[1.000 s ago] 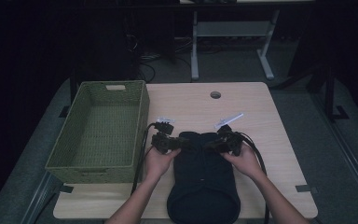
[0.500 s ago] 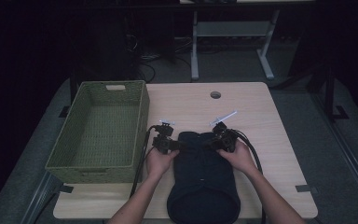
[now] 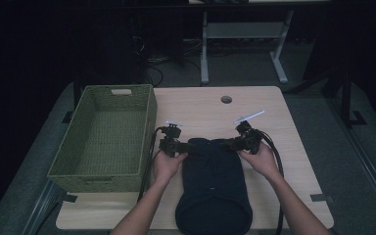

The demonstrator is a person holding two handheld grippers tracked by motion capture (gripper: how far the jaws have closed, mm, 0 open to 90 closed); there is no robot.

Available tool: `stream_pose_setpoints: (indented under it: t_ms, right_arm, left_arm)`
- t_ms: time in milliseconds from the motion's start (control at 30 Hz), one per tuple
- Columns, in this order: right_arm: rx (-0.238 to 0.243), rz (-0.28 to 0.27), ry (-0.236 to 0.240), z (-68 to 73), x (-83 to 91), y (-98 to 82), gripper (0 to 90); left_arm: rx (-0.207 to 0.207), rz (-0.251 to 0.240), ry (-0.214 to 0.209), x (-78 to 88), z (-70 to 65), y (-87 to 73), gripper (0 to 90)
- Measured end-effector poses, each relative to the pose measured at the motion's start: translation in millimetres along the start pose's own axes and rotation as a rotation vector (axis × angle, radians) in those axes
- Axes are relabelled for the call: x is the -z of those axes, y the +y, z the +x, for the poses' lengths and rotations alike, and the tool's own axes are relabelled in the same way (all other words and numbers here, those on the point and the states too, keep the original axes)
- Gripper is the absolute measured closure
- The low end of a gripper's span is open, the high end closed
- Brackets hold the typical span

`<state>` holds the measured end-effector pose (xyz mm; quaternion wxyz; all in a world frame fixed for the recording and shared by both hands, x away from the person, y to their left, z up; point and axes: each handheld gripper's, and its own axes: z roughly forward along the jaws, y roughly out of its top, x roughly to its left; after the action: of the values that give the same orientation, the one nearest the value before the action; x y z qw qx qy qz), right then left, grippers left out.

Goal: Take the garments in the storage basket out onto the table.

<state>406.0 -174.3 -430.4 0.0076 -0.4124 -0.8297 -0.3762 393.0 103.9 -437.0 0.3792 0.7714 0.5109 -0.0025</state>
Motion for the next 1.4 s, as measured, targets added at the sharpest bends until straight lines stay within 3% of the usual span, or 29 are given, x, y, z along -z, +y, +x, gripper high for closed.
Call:
stream_pose_setpoints:
  t_ms: [100, 333, 600, 867, 1000, 1400]
  right_arm:
    - [-0.015, -0.007, -0.016, -6.6, 4.1, 1.9, 62.7]
    - [-0.046, 0.032, -0.06, -19.2, 2.0, 7.8, 58.9]
    - [-0.118, 0.079, -0.056, -32.2, -9.0, 3.7, 59.0]
    - [-0.089, 0.117, -0.096, -30.8, -16.9, 3.8, 59.8]
    - [-0.112, 0.089, -0.083, -34.7, -12.6, 4.9, 58.7]
    - [-0.152, 0.137, -0.075, -39.8, -16.7, 9.3, 57.4]
  left_arm:
    - [0.004, -0.001, 0.002, -1.5, 2.6, 2.0, 72.3]
    - [0.021, 0.0, 0.043, -5.1, 12.8, 9.0, 70.1]
    - [0.04, 0.028, 0.047, -15.8, 18.2, 8.9, 69.2]
    - [0.044, 0.044, 0.064, -21.8, 21.2, 8.7, 67.8]
    - [0.049, 0.032, 0.07, -19.8, 22.6, 10.8, 66.1]
    - [0.06, 0.039, 0.071, -24.8, 26.2, 12.7, 61.1]
